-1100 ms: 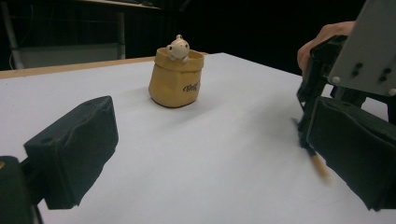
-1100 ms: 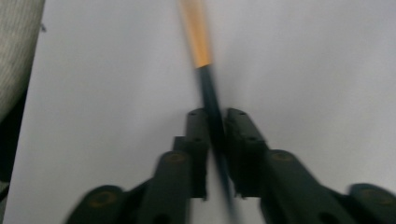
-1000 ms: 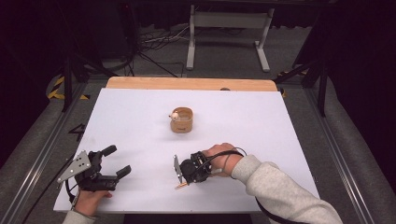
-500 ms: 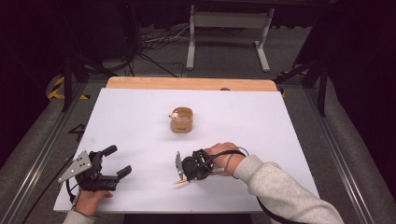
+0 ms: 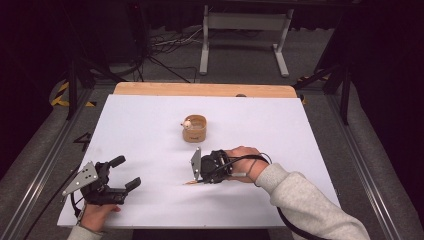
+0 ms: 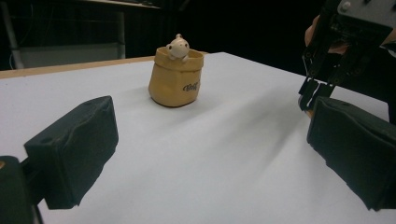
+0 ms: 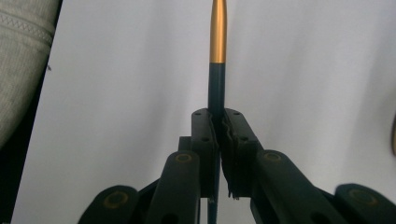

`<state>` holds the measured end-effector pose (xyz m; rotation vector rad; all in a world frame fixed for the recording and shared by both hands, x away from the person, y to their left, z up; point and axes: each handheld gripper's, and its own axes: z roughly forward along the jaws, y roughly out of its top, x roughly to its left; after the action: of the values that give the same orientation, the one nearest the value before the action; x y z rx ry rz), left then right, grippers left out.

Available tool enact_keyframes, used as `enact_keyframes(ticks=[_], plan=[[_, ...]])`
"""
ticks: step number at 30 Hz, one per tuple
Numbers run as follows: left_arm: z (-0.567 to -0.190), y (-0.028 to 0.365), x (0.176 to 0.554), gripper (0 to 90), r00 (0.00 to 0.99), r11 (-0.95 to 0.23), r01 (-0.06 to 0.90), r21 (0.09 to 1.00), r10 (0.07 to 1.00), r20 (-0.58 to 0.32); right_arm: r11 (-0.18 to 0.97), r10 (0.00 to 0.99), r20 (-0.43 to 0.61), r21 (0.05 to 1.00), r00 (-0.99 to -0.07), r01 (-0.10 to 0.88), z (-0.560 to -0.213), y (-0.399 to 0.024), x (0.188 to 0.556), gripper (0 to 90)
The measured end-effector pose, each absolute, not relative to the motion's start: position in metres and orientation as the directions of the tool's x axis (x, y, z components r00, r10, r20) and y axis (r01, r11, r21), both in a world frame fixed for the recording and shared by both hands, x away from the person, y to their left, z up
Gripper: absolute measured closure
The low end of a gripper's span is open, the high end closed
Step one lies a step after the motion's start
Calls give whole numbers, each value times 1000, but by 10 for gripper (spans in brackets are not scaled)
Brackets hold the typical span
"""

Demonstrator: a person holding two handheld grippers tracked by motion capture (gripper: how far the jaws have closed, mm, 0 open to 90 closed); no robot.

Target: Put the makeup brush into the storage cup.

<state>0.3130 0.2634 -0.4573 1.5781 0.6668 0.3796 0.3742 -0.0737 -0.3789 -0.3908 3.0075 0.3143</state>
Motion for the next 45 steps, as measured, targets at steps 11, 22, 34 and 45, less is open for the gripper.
enact_keyframes(ticks=[11, 22, 34, 45], plan=[[-457, 263, 313, 28, 775, -13, 190, 982, 615, -142, 931, -171, -146, 299, -974, -208, -364, -83, 378, 841], [-457, 263, 313, 28, 775, -16, 193, 981, 615, -142, 889, -108, -182, 423, -977, -177, -354, -94, 382, 840], [-458, 262, 313, 28, 773, -13, 196, 980, 617, -146, 800, -10, -197, 586, -980, -126, -348, -106, 385, 840], [-458, 263, 313, 28, 773, -15, 197, 980, 618, -146, 713, 75, -184, 697, -980, -76, -347, -116, 389, 840]])
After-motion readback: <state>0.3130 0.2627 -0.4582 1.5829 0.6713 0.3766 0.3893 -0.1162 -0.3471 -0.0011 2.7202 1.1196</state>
